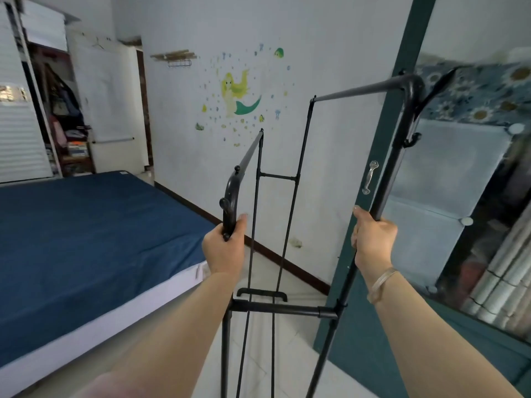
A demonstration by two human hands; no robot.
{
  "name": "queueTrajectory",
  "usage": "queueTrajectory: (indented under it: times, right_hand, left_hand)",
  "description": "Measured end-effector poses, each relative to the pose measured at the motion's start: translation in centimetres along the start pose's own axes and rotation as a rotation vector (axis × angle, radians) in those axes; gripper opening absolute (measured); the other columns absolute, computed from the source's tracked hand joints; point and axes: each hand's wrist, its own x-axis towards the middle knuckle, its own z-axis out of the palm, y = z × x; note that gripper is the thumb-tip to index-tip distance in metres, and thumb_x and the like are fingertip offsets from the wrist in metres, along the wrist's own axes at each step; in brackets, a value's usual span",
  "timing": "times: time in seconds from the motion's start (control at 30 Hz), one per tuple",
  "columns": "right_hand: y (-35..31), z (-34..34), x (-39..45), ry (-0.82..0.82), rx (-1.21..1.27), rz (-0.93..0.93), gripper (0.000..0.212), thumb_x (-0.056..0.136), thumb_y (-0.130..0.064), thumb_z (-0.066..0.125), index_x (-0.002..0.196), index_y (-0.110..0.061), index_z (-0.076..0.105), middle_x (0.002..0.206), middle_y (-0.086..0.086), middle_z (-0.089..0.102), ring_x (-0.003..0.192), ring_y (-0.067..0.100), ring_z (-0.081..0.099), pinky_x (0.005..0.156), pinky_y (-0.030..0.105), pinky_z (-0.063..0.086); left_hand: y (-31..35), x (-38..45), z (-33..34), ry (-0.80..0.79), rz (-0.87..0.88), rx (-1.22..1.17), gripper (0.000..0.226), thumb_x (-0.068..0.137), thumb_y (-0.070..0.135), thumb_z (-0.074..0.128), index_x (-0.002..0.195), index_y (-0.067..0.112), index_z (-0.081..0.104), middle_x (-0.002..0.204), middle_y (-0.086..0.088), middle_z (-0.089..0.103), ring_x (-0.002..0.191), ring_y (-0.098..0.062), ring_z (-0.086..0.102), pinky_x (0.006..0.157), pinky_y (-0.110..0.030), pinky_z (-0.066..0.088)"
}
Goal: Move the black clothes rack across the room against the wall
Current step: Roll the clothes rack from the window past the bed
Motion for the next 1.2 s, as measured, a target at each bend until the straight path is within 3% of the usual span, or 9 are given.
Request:
queueTrajectory:
  times: [0.2, 0.43, 0.67, 0.87, 1.03, 1.2]
  right_hand:
    - [1.3, -0.3, 4.6, -0.022, 0.005, 0.013, 0.034, 0.081, -0.018, 0.067, 0.06, -0.018, 0.041, 0.038, -0.007, 0.035, 0.03, 0.01, 0.032, 0.033, 0.018, 0.028]
    - [2.9, 1.8, 9.0, -0.02, 0.003, 0.007, 0.04, 0.082, -0.017, 0.068, 0.056, -0.019, 0.037, 0.036, -0.01, 0.033, 0.029, 0.01, 0.031, 0.033, 0.017, 0.028]
    - [5.4, 6.0, 13.9, -0.043, -0.007, -0.007, 0.03, 0.081, -0.019, 0.069, 0.062, -0.018, 0.045, 0.043, -0.004, 0.034, 0.032, 0.011, 0.031, 0.034, 0.019, 0.028]
    - [7.6, 9.6, 17.9, -0.044, -0.01, -0.013, 0.034, 0.079, -0.021, 0.068, 0.059, -0.019, 0.041, 0.041, -0.006, 0.033, 0.032, 0.013, 0.03, 0.035, 0.02, 0.029]
    - [8.8, 12.1, 20.4, -0.063, 0.005, 0.0, 0.034, 0.08, -0.02, 0.068, 0.059, -0.019, 0.041, 0.04, -0.006, 0.033, 0.033, 0.013, 0.029, 0.035, 0.02, 0.028]
    - [10.1, 13.6, 23.5, -0.084, 0.004, -0.004, 0.037, 0.083, -0.018, 0.067, 0.058, -0.02, 0.039, 0.041, -0.004, 0.031, 0.035, 0.014, 0.028, 0.036, 0.021, 0.027]
  left_hand:
    - [-1.2, 0.9, 3.9, 0.03, 0.026, 0.027, 0.041, 0.085, 0.042, 0.07, 0.046, 0.035, 0.059, 0.036, 0.016, 0.045, 0.039, 0.001, 0.044, 0.041, -0.01, 0.035]
    - [-2.7, 4.1, 6.9, 0.015, -0.025, -0.013, 0.041, 0.084, 0.041, 0.071, 0.045, 0.034, 0.06, 0.035, 0.013, 0.043, 0.039, -0.006, 0.042, 0.047, -0.031, 0.041]
    - [-4.9, 9.7, 9.2, 0.009, -0.022, -0.024, 0.043, 0.083, 0.045, 0.07, 0.043, 0.033, 0.058, 0.036, 0.013, 0.042, 0.042, -0.013, 0.041, 0.049, -0.034, 0.041]
    - [-6.9, 14.2, 11.1, 0.013, -0.026, -0.005, 0.038, 0.076, 0.056, 0.067, 0.046, 0.033, 0.058, 0.038, 0.011, 0.044, 0.042, -0.01, 0.044, 0.049, -0.032, 0.047]
    - [-8.0, 17.4, 12.2, 0.051, -0.02, 0.021, 0.045, 0.078, 0.053, 0.068, 0.047, 0.023, 0.054, 0.044, -0.002, 0.048, 0.047, -0.018, 0.047, 0.054, -0.038, 0.049]
    - [-9.1, 19.4, 14.3, 0.053, -0.016, 0.029, 0.038, 0.073, 0.06, 0.065, 0.048, 0.031, 0.059, 0.043, 0.004, 0.047, 0.047, -0.018, 0.046, 0.053, -0.036, 0.048]
